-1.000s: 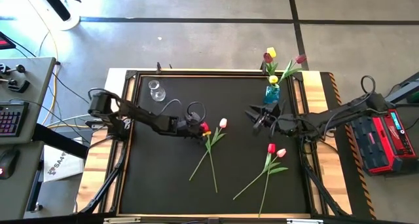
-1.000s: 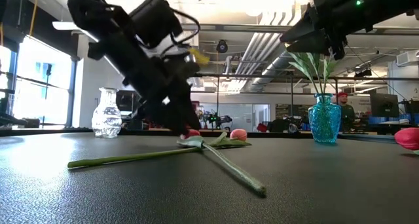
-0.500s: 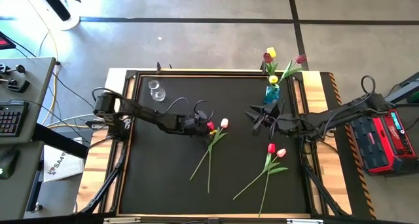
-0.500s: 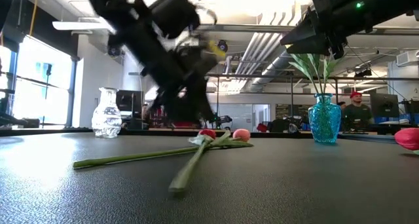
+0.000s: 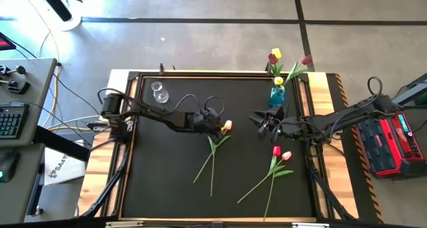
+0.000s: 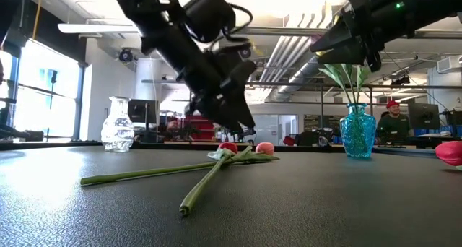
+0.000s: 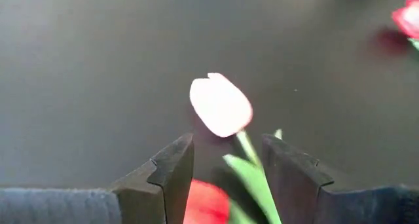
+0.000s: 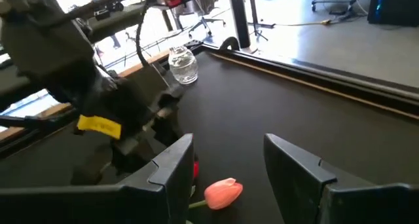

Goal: Sort flowers into vase by color
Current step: Put the left pink flower into the transparent vase

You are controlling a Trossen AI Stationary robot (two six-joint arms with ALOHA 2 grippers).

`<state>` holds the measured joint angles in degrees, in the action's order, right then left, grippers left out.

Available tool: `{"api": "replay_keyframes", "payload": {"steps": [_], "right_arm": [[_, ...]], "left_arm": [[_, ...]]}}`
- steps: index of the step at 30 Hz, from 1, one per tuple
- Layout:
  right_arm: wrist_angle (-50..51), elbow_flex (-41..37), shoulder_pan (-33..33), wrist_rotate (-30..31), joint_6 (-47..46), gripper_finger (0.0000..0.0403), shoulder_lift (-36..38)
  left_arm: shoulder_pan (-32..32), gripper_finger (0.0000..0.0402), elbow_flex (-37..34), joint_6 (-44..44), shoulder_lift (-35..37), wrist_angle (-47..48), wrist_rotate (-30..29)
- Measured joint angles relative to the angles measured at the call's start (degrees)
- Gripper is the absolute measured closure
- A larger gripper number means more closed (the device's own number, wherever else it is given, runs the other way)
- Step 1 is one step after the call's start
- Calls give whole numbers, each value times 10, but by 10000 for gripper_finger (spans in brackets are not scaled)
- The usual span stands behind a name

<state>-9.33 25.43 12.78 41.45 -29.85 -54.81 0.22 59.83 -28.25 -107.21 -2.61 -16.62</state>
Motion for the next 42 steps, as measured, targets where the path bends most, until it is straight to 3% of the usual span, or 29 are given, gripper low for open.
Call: {"api": "replay_keyframes", "payload": {"steps": [7, 17, 21, 26, 31, 42], "right_arm": [[5, 0, 22, 1, -2, 231, 0], [9, 0, 26, 3, 1, 231, 0], [14, 0, 26, 3, 2, 231, 0], [15, 0, 26, 4, 2, 231, 0], [24, 0, 26, 4, 3, 231, 0], [39, 0, 26, 8, 2, 231, 0]], "left_arm": [[8, 236, 3, 34, -62, -68, 76], [22, 239, 35, 50, -103, -64, 78], [22, 266, 35, 55, -105, -61, 77], [20, 330, 35, 80, -101, -56, 76], [20, 391, 33, 105, -65, -63, 88], [-8, 396, 34, 181, 105, -84, 82]]}}
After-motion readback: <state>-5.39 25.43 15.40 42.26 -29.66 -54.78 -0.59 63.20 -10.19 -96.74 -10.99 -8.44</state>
